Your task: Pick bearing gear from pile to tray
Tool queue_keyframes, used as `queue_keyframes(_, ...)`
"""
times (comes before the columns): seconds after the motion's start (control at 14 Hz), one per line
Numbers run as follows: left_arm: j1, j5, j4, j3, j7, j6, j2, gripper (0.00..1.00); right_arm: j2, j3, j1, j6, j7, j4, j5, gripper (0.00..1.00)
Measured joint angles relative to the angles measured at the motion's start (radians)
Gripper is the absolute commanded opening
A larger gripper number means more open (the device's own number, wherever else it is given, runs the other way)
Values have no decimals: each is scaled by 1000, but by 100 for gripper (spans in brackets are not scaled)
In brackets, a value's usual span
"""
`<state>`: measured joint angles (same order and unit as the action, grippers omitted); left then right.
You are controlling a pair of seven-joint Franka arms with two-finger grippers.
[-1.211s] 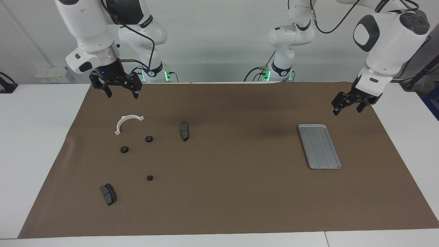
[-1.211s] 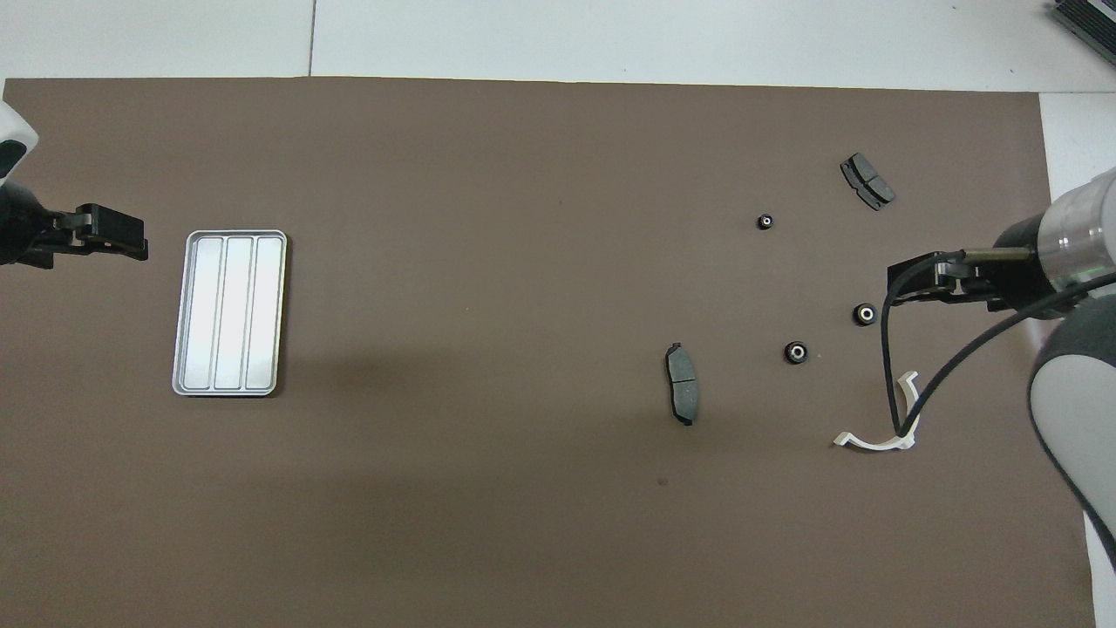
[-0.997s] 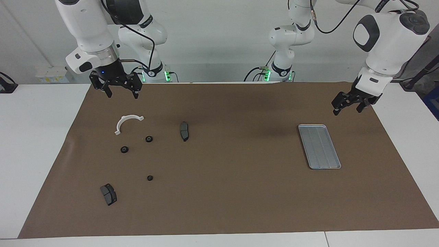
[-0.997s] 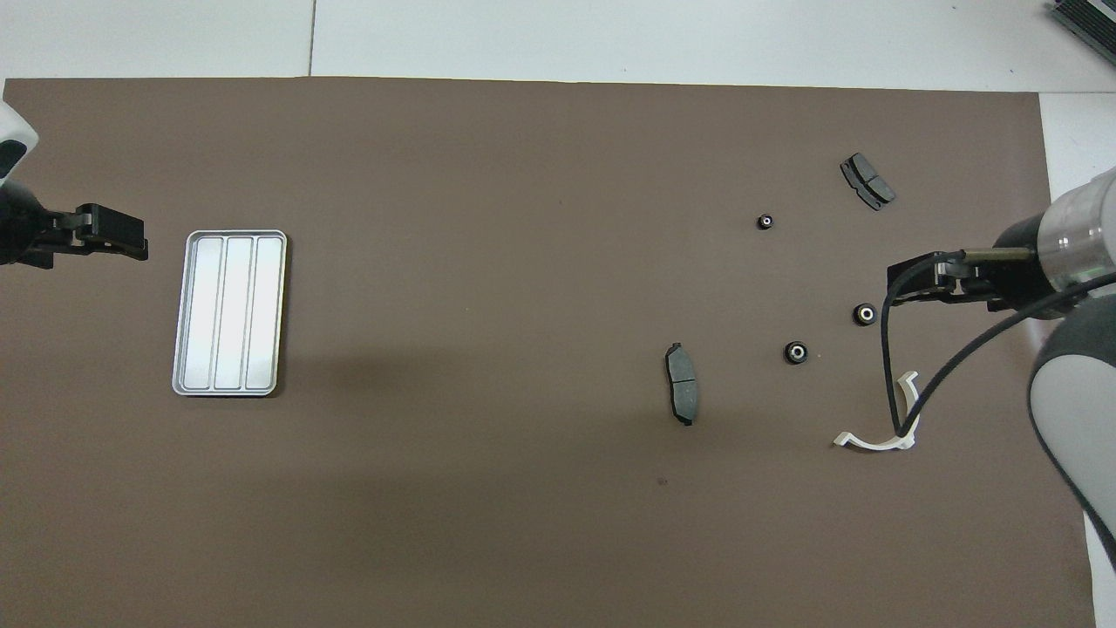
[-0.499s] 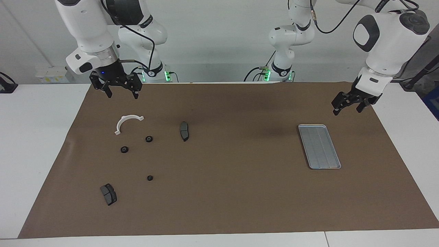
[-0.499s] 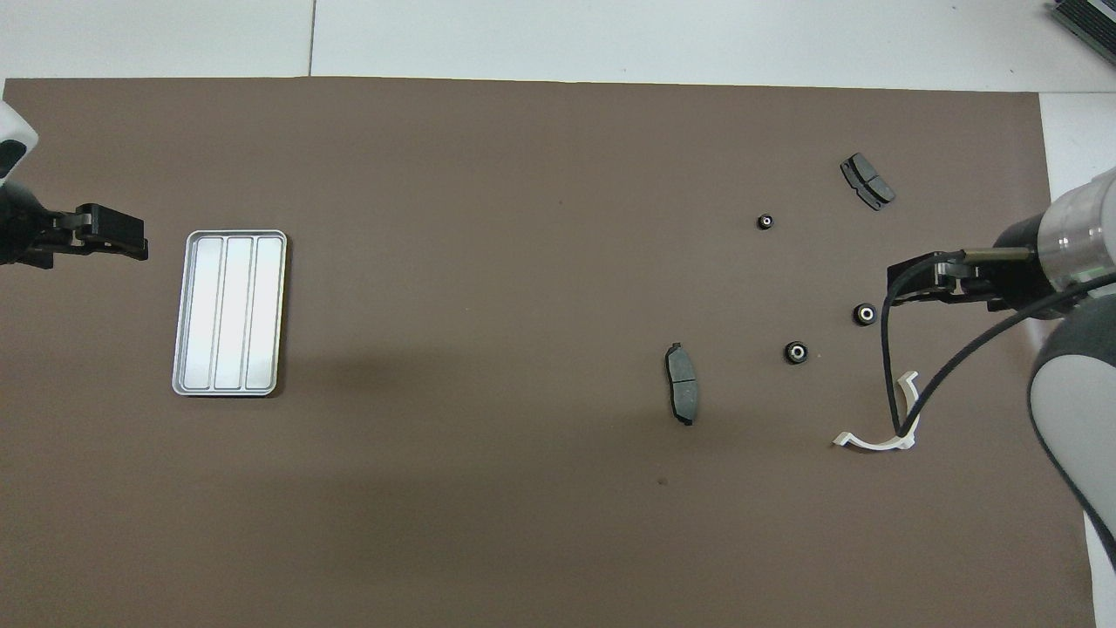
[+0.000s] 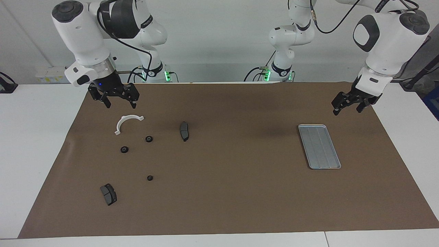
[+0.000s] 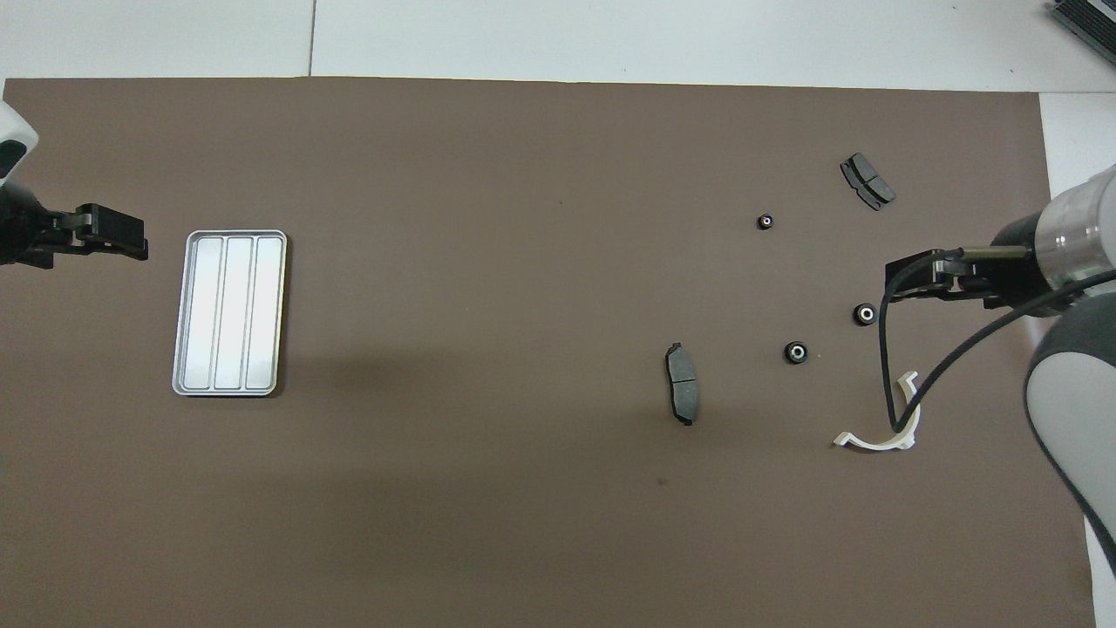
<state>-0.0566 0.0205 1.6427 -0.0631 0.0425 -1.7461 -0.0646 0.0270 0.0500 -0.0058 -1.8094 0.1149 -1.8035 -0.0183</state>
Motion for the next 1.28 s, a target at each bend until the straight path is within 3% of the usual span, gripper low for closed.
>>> queue_keyframes(0.36,0,0,0,0,0,0,0,100,-43,-3,-33,-220,-34,-183,0,100)
queue_keyframes(0.93,0,0,6,0,0,0,0,100,-187,-5,-103,-498,-150,-300,0,100)
queue_keyframes(1.28,0,0,9,0,0,0,0,100,-250,-6,-114,-612,-163,-330,0,100)
